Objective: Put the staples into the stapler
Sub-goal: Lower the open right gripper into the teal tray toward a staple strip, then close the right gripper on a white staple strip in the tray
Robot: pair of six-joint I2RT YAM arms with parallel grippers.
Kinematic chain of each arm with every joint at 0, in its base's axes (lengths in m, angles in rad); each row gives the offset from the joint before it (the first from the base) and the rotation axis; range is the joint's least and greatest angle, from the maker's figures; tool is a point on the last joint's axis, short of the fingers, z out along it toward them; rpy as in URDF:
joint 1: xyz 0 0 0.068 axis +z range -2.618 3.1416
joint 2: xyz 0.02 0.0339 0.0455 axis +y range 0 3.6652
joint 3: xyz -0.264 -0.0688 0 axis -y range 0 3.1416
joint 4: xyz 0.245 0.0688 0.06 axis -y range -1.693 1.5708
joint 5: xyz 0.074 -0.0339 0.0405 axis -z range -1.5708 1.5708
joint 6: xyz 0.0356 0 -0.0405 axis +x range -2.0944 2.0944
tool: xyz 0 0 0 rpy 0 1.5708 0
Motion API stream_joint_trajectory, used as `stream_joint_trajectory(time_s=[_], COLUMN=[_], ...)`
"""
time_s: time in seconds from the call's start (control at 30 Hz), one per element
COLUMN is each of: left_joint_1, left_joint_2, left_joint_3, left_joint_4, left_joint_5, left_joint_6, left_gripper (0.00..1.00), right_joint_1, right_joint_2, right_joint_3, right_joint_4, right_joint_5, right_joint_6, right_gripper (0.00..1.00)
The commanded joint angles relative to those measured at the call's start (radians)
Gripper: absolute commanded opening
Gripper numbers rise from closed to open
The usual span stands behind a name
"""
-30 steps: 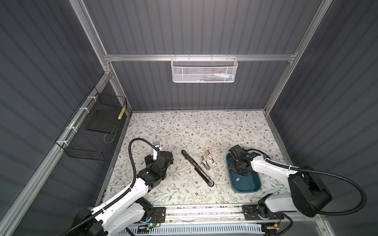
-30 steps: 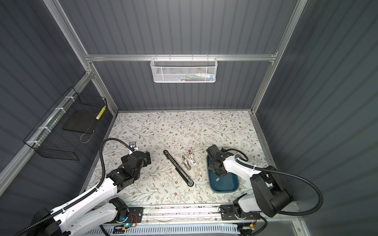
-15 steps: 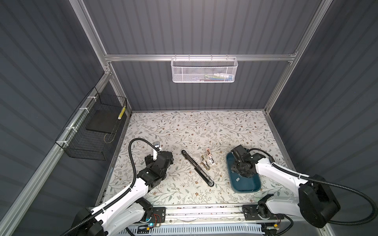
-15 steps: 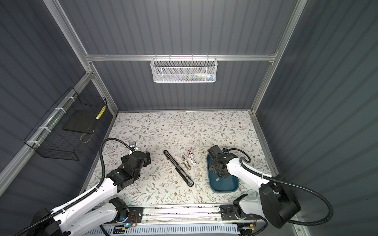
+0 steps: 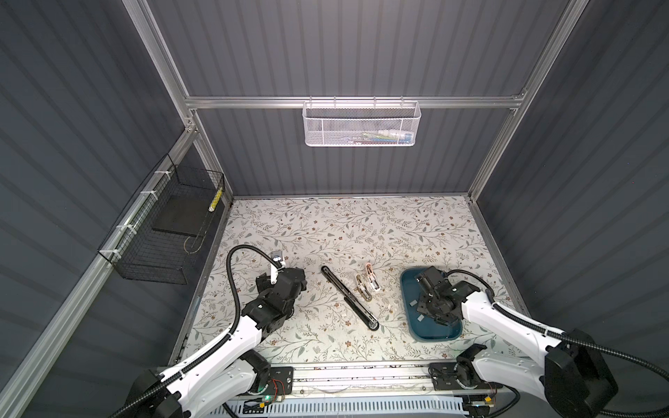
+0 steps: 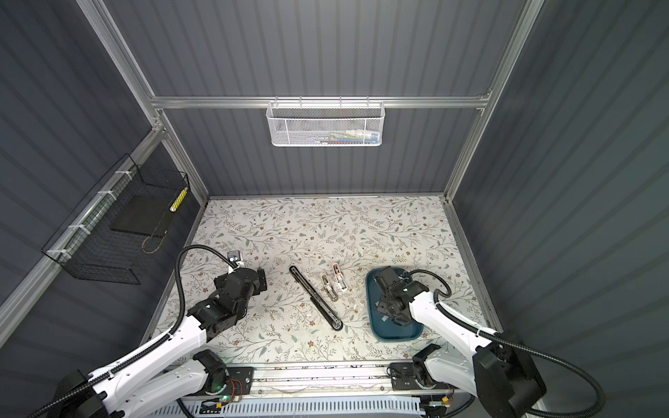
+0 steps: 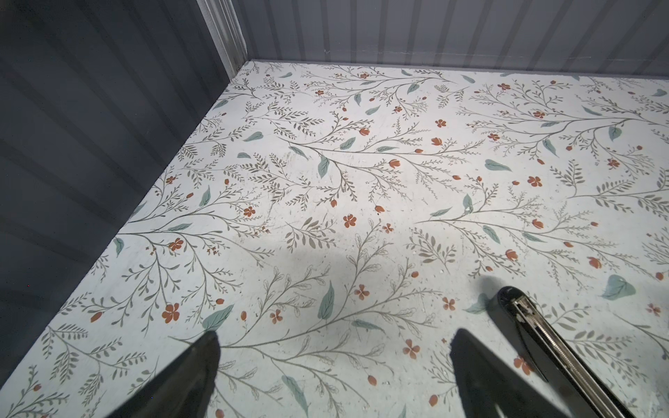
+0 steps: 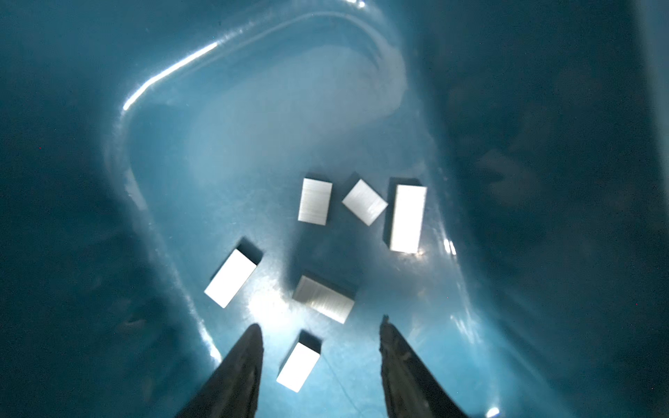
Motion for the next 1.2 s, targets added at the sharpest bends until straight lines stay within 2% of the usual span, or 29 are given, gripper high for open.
stream_joint_trajectory(time_s=[0.0,0.23,0.6,0.83,1.17], left_joint_1=[-0.003,-0.004,-0.004,-0.003,-0.004], left_joint_2=[-0.011,-0.01,-0.018,-0.017,-0.02], left_joint_3=[-0.007,-0.007,-0.01,-0.01,-0.011], left_joint_4=[0.014,0.012,0.013,0.012,0.011], left_joint_5=[-0.015,-0.017,-0.019,-0.02,-0.021], left_joint_6=[0.013,0.013,0.011,0.012,0.011], left_gripper=[1.0,1.0,1.0,1.0,1.0], right_joint_1=[0.006,0.007,0.006,0.002,0.001], right_joint_2=[0.034,0.118,0.142,0.182,0.224], right_joint_3=[0.005,0.033,0.05,0.062,0.07], right_joint_4=[-0.026,-0.035,-0.057,-0.03,0.011], right_joint_5=[0.039,0.051,0.115,0.105,0.078], right_joint_6=[-0.029,-0.033,0.004,-0.001,-0.01], right_gripper=[0.53,0.51,0.51,0.44,0.41])
